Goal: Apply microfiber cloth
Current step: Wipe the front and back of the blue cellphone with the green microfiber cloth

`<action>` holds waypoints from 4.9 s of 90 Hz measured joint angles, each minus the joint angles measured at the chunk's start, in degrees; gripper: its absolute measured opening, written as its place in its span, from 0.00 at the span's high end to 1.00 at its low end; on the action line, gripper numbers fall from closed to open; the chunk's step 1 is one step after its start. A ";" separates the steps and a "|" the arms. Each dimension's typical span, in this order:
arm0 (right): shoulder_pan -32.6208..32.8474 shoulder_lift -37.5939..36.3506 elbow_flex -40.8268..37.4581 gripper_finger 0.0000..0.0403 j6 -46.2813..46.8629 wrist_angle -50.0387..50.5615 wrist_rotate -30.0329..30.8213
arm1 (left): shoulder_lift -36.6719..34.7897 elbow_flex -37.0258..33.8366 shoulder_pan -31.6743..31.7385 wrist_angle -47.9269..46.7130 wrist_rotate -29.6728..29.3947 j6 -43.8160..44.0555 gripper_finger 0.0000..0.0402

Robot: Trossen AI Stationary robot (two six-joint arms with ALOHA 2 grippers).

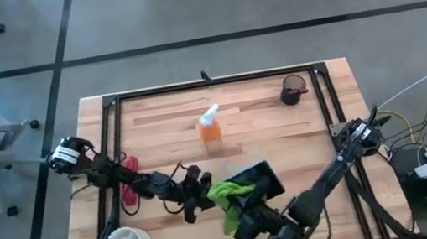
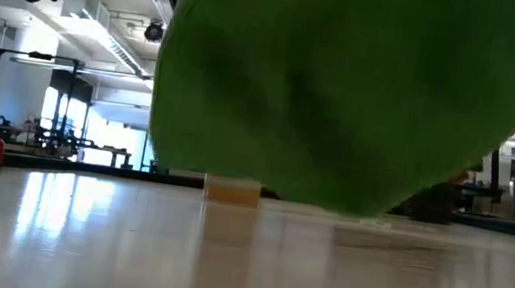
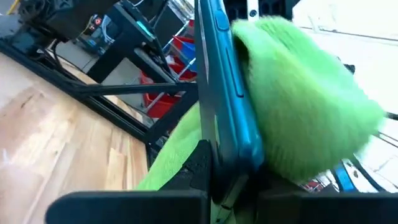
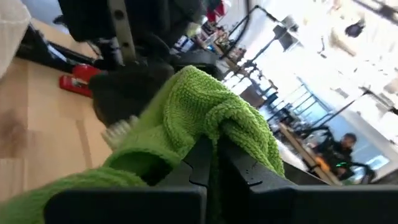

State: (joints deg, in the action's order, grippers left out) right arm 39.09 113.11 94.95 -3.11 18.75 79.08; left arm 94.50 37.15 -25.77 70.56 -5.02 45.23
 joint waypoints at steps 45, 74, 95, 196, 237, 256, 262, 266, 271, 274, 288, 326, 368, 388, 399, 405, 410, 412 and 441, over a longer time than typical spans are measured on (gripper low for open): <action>3.44 -4.49 -0.22 1.00 30.85 35.85 11.58 | 0.00 -0.20 -0.62 -0.88 0.06 -0.89 0.98; 6.08 -10.11 -0.24 1.00 43.91 55.42 11.21 | -0.07 -0.23 -0.71 -0.55 0.07 -1.44 0.98; 7.38 -15.90 -0.26 1.00 38.65 56.16 9.54 | -0.26 -0.36 -0.97 -0.28 -0.50 -2.31 0.98; 4.42 -0.94 0.35 1.00 35.93 39.67 11.93 | 0.09 8.26 5.44 -4.62 -6.70 -5.59 0.98; 3.95 0.19 0.35 1.00 33.17 33.93 10.82 | -0.05 12.76 6.55 -8.01 -8.25 -7.21 0.98; 3.02 0.30 0.35 1.00 24.40 26.38 8.35 | -0.06 13.61 6.58 -9.27 -8.48 -7.53 0.98; 2.99 0.25 0.35 1.00 22.08 24.49 8.12 | -0.07 13.61 6.57 -9.20 -8.36 -7.47 0.98; 2.96 0.25 0.35 1.00 20.53 23.38 7.91 | -0.07 13.63 6.55 -9.18 -8.14 -7.42 0.98; 2.94 0.25 0.33 1.00 18.74 22.27 7.33 | -0.07 13.63 6.55 -9.18 -7.99 -7.36 0.98; 2.93 0.25 0.33 1.00 18.32 21.98 7.13 | -0.05 13.63 6.54 -9.18 -7.94 -7.35 0.98; 3.43 0.04 0.33 1.00 17.45 22.14 7.71 | -0.07 13.31 6.48 -9.05 -6.47 -6.64 0.98; 8.09 -5.93 0.22 1.00 13.48 25.60 10.26 | -0.22 12.36 1.87 -8.55 -5.45 -7.00 0.98; 12.15 -14.19 0.22 1.00 4.10 25.91 10.59 | -0.59 11.88 -2.50 -8.70 -5.90 -7.14 0.98; 13.16 -19.02 0.22 1.00 -0.17 26.22 11.62 | -0.59 11.71 -3.83 -9.44 -4.12 -7.38 0.98; 13.13 -21.72 0.24 1.00 -1.06 25.82 11.10 | -0.61 11.72 -4.51 -9.08 -2.50 -9.38 0.98; 13.18 -22.56 0.24 1.00 -1.01 26.29 11.17 | -0.61 11.65 -4.41 -9.14 -2.52 -11.11 0.98; 13.18 -23.11 0.24 1.00 -0.51 26.08 11.32 | -0.61 11.54 -4.34 -10.18 -3.62 -12.21 0.98; 13.18 -23.20 0.24 1.00 -0.35 26.06 11.28 | -0.61 11.53 -4.36 -10.63 -3.88 -12.46 0.98; 13.46 -22.23 0.24 1.00 -0.94 23.17 8.15 | -0.53 11.40 -3.02 -21.60 -9.22 -12.18 0.98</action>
State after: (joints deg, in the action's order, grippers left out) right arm 52.56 90.87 95.20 -4.05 41.92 87.23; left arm 93.97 48.56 -28.79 48.96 -14.24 33.05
